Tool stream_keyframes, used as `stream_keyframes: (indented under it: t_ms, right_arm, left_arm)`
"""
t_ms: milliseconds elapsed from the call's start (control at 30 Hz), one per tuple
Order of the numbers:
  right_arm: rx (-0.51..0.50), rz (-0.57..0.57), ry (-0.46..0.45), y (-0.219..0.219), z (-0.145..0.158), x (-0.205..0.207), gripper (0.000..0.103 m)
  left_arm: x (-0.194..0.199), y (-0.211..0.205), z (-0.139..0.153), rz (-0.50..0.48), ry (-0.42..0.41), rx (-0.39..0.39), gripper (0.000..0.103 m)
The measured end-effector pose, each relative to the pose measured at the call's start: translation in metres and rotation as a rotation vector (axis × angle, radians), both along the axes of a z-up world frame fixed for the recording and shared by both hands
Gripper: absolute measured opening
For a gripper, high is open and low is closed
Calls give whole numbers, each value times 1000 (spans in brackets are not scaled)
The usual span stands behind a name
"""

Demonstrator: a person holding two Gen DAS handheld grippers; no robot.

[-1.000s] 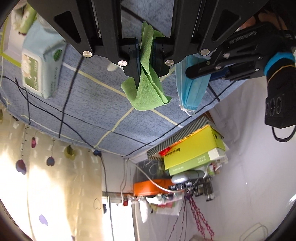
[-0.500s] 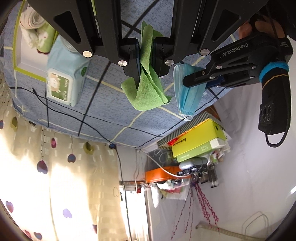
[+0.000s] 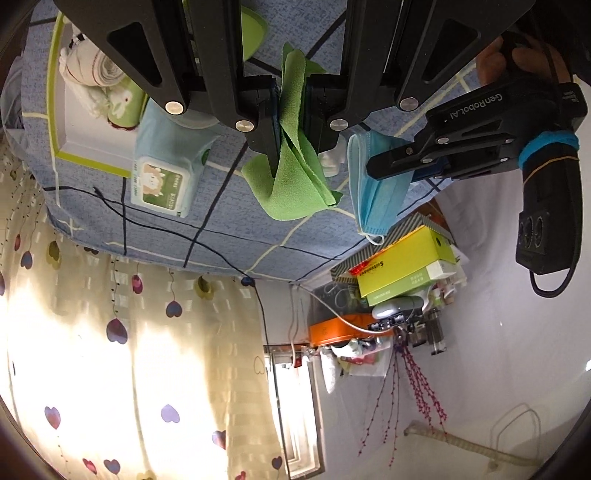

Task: Organize soft objects
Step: 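Carry the blue mask and green mask toward the lime-rimmed box with both grippers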

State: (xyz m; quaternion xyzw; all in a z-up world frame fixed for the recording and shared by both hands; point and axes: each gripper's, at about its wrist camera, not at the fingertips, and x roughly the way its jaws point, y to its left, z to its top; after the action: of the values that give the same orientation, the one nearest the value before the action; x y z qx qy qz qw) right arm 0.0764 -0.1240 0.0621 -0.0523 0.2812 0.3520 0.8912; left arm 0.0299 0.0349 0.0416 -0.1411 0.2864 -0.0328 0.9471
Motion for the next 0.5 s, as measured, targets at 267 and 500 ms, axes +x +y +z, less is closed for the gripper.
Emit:
stream_keyframes:
  t_ms: [267, 500]
  right_arm:
    - [14, -46, -2, -26, -1, -2, 9]
    - [32, -79, -3, -46, -2, -3, 9]
  left_arm:
    - [5, -26, 6, -59, -8, 10, 23]
    - [10, -45, 10, -103, -12, 22, 23]
